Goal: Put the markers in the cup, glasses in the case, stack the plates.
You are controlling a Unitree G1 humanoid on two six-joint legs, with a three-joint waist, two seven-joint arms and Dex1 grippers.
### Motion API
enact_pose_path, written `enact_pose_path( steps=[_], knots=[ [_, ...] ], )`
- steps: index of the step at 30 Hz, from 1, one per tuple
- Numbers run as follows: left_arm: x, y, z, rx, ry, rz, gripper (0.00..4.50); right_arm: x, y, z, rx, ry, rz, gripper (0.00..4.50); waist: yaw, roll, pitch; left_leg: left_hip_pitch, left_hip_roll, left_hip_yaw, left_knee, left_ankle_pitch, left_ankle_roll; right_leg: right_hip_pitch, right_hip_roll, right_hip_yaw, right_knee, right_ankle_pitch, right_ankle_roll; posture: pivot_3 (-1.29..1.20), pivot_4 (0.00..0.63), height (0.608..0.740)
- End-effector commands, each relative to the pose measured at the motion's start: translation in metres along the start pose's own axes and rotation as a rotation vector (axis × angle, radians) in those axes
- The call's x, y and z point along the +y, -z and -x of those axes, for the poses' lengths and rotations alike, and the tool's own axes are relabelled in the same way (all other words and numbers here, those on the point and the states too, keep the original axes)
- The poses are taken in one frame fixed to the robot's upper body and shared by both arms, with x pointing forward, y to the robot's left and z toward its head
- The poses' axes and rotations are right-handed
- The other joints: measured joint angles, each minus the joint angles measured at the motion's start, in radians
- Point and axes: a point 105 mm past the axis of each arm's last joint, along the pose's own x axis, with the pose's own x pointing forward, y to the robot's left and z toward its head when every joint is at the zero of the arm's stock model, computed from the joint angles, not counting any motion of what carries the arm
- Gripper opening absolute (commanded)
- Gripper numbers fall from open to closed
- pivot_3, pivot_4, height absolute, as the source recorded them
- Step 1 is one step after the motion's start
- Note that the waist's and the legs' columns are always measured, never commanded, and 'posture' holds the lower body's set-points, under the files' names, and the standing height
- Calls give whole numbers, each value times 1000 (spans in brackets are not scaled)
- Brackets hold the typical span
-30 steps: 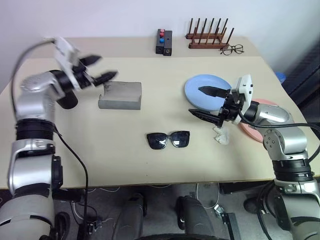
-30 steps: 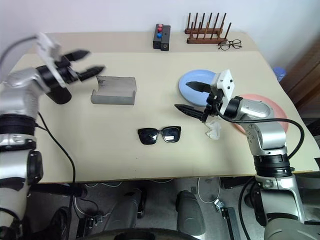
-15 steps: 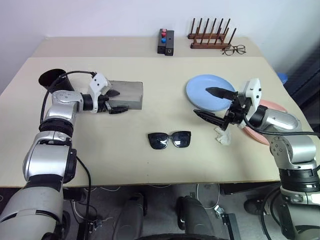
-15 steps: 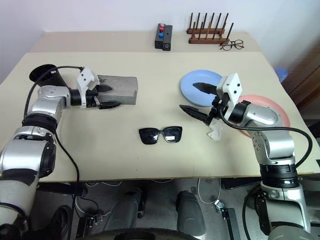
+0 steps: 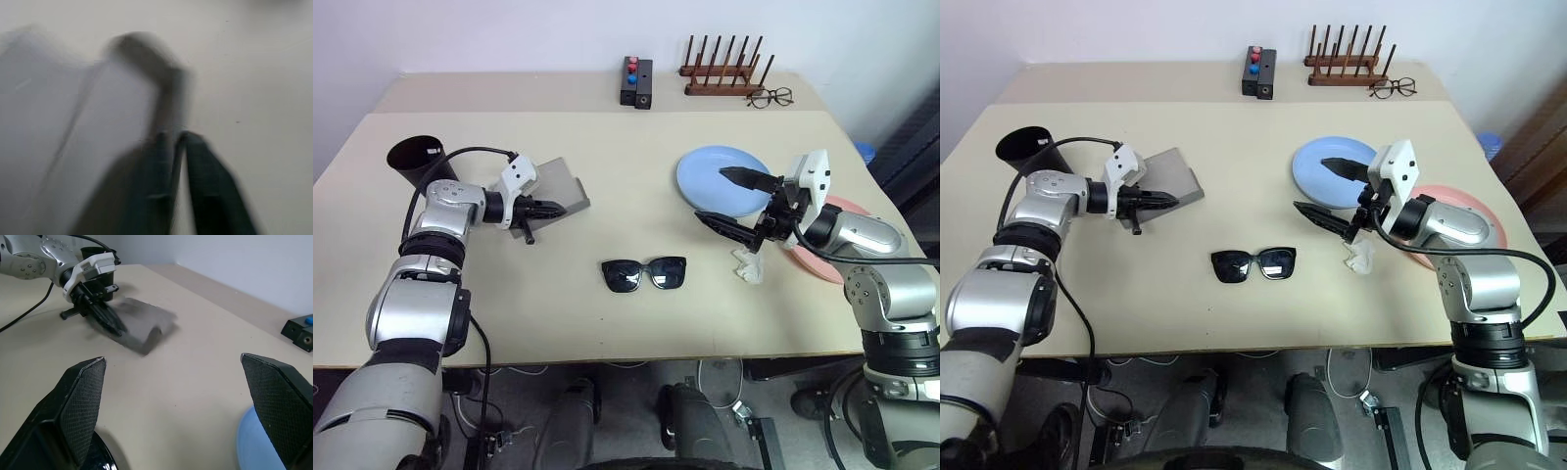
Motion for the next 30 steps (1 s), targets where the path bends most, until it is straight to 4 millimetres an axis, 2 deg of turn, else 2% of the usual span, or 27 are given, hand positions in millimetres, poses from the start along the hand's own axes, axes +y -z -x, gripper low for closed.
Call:
enact_pose_path(
  steps=[1, 8, 12, 16, 19, 21, 27, 30],
  knots=[
    [5, -12, 7, -26, -7, -29, 26, -2, -14, -2, -41, -9, 41, 4500, 0, 0, 0, 0, 0, 0, 0, 0, 0, 0, 0, 0, 0, 0, 0, 0, 150, 740],
    [-3, -25, 11, -91, 90, 15, 26, -1, -13, -4, -45, -21, 40, 4500, 1, 0, 0, 0, 0, 0, 0, 0, 0, 0, 0, 0, 0, 0, 0, 0, 150, 740],
    [-19, -29, 29, -71, 273, 67, 26, -1, -13, -3, -43, -20, 40, 4500, -2, 0, 0, -1, 0, 0, 0, 0, 0, 0, 0, 0, 0, 0, 0, 0, 150, 740],
    [-41, -29, 51, -48, 378, 122, 26, -1, -13, -2, -42, -19, 41, 4500, -15, 1, 1, 0, 1, 0, -1, 0, 0, -1, 0, 0, 0, 0, 0, 0, 150, 740],
    [-69, -15, 75, 82, 469, 152, 26, 0, -14, -3, -43, -21, 39, 4500, -24, 2, 1, 0, 2, -1, -3, 0, 0, -2, 0, 1, 1, 0, -1, 0, 150, 740],
    [-79, -9, 83, 129, 497, 165, 26, 0, -15, -5, -44, -22, 41, 4500, -20, 3, 2, 1, 2, -1, -3, 0, 0, -1, 0, 1, 1, -1, -2, 0, 150, 740],
    [-95, -10, 87, 107, 548, 179, 26, 1, -16, -8, -48, -28, 40, 4500, 2, 3, 2, 0, 3, -1, -1, 0, 0, -1, -3, 1, -1, -3, -7, 0, 150, 740],
    [-103, -1, 87, 128, 562, 148, 26, 0, -17, -8, -47, -31, 42, 4500, -1, 3, 2, -1, 2, 0, -1, 0, 0, -2, -3, 1, -2, -3, -7, 0, 150, 740]
  ],
)
